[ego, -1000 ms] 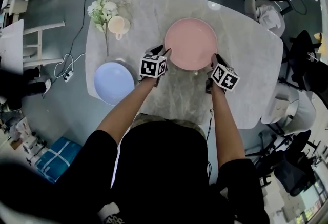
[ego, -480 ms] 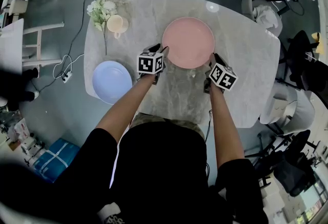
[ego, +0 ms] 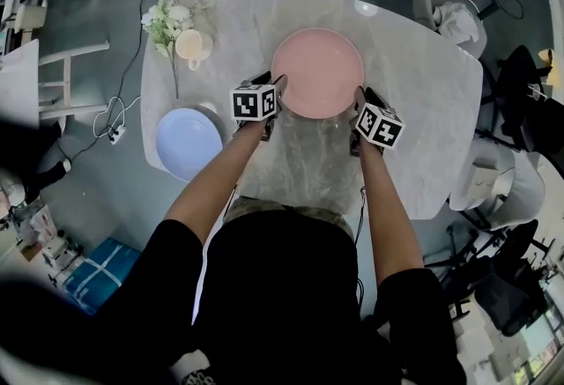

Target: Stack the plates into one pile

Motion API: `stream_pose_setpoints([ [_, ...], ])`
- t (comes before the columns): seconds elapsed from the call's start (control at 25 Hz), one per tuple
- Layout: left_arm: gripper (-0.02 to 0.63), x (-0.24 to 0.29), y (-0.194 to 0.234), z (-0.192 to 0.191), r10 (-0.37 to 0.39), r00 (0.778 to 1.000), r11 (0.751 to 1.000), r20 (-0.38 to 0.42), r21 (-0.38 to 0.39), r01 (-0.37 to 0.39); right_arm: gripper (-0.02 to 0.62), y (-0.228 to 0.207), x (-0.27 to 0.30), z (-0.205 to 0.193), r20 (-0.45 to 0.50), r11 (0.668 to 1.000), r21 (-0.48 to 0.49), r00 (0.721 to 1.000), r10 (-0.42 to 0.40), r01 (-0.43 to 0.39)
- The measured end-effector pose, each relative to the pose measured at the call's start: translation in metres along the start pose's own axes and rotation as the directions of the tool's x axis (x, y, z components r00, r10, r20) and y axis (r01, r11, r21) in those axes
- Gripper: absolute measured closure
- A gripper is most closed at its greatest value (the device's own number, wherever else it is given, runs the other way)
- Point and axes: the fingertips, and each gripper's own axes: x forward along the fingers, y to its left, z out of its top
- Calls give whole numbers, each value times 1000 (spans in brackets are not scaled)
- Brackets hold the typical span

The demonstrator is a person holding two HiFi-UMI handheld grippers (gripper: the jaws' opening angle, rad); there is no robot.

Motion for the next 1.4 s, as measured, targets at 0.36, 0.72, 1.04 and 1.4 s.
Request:
stream_pose_setpoints([
  [0.36, 423, 14, 6, 4, 19, 1000, 999, 7, -29, -18, 518, 6, 24, 3, -39, 996, 36, 996, 84, -83],
  [0.72, 459, 22, 5, 3, 25, 1000, 1000, -1, -16, -25, 518, 1, 34, 1, -61, 995, 45, 994, 86, -84],
  [1.04, 486, 23, 10, 0, 16, 1000, 999, -13, -40, -17, 541, -1, 35, 0, -78, 996, 63, 995, 69, -64],
  [1.4, 531, 3, 7, -9, -2, 1000, 997, -12, -80, 1, 545, 2, 17, -17, -97, 994, 91, 993, 68, -59],
])
